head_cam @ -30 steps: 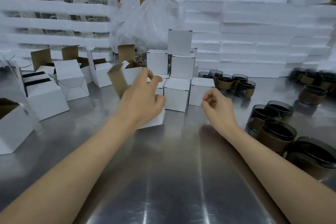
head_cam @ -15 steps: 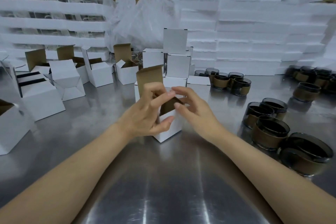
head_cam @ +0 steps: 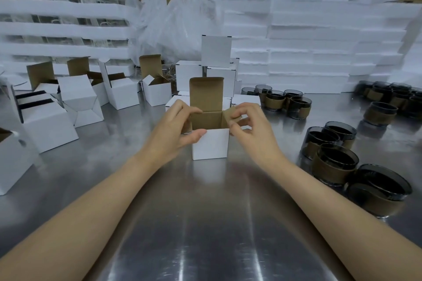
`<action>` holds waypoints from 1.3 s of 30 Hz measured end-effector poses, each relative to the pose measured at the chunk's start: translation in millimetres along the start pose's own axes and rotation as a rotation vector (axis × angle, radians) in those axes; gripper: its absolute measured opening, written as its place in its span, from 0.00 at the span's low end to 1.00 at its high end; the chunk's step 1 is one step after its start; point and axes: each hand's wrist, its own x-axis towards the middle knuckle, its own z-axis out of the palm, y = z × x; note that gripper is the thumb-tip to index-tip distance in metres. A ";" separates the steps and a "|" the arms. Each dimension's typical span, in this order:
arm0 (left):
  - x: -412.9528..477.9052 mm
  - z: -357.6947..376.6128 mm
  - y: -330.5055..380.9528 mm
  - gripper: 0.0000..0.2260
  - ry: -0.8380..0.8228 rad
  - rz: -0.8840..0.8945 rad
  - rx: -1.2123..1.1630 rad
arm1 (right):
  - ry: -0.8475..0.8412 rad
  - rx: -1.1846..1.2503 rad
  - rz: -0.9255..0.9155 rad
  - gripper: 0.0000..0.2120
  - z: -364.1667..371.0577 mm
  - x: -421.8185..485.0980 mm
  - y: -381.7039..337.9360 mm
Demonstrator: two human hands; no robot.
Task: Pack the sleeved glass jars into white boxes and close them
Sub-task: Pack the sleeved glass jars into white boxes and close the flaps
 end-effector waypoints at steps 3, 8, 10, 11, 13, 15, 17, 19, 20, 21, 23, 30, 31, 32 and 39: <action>0.1 -0.2 2.9 0.17 -0.044 -0.071 -0.110 | 0.057 -0.035 0.065 0.09 -2.1 3.7 6.1; -3.8 -0.3 3.3 0.17 -0.103 -0.110 -0.135 | -0.064 -0.138 0.184 0.04 -6.1 5.4 20.5; -3.9 0.9 3.0 0.16 -0.109 -0.138 -0.138 | -0.119 -0.173 0.210 0.07 -4.2 4.2 22.7; -3.8 1.4 2.8 0.16 -0.113 -0.148 -0.145 | -0.134 -0.196 0.205 0.08 -3.6 3.8 22.7; -3.3 1.5 2.6 0.16 -0.121 -0.159 -0.151 | -0.155 -0.246 0.177 0.09 -4.4 4.0 20.4; -3.9 1.2 1.5 0.17 -0.121 -0.145 -0.151 | -0.177 -0.303 0.125 0.08 -7.9 3.8 18.5; -4.8 1.2 1.8 0.17 -0.119 -0.122 -0.151 | -0.200 -0.323 0.076 0.06 -11.5 2.2 17.6; -4.9 2.0 3.8 0.18 -0.119 -0.127 -0.136 | -0.223 -0.352 0.073 0.12 -12.6 0.5 16.8; -4.5 2.6 4.6 0.19 -0.120 -0.140 -0.130 | -0.229 -0.372 0.088 0.16 -12.3 -0.2 16.3; -4.3 3.2 5.6 0.19 -0.120 -0.154 -0.129 | -0.229 -0.386 0.105 0.18 -11.8 -0.7 15.5; -4.1 3.9 6.6 0.19 -0.116 -0.179 -0.143 | -0.227 -0.403 0.118 0.17 -11.1 -0.8 13.5; -3.9 5.7 5.1 0.22 -0.154 -0.281 -0.140 | -0.013 -0.973 0.074 0.20 -25.1 13.6 -5.4; -3.7 6.7 5.7 0.23 -0.153 -0.288 -0.122 | 0.017 -1.100 0.108 0.18 -30.1 16.4 -5.8; -3.6 8.0 6.8 0.23 -0.149 -0.292 -0.107 | -0.002 -1.231 0.176 0.15 -35.7 18.1 -5.6; -3.2 10.3 11.2 0.21 -0.153 -0.278 -0.043 | -0.241 -1.321 0.500 0.17 -50.9 13.7 -0.8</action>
